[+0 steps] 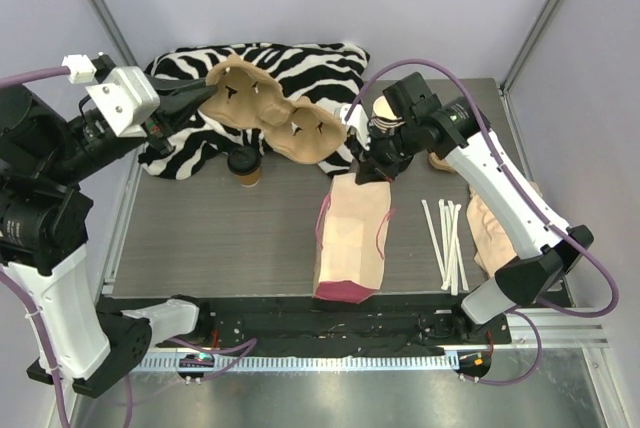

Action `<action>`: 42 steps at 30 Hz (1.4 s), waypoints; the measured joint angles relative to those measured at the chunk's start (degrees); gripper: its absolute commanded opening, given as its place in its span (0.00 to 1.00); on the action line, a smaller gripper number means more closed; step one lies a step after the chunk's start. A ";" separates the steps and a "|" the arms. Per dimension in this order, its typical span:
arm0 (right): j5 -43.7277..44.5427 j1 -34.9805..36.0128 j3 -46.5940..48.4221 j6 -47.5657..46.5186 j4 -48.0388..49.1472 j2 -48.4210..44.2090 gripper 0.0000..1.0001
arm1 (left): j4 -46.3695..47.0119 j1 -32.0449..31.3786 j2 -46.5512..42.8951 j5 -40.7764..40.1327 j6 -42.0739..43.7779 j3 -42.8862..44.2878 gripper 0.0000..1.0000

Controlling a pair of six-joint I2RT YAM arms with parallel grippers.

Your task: Pack the takeout coffee

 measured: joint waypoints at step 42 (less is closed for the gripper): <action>12.46 -0.07 -3.15 14.19 6.45 1.03 0.01 | -5.62 -51.06 3.76 -47.76 24.61 -17.20 0.00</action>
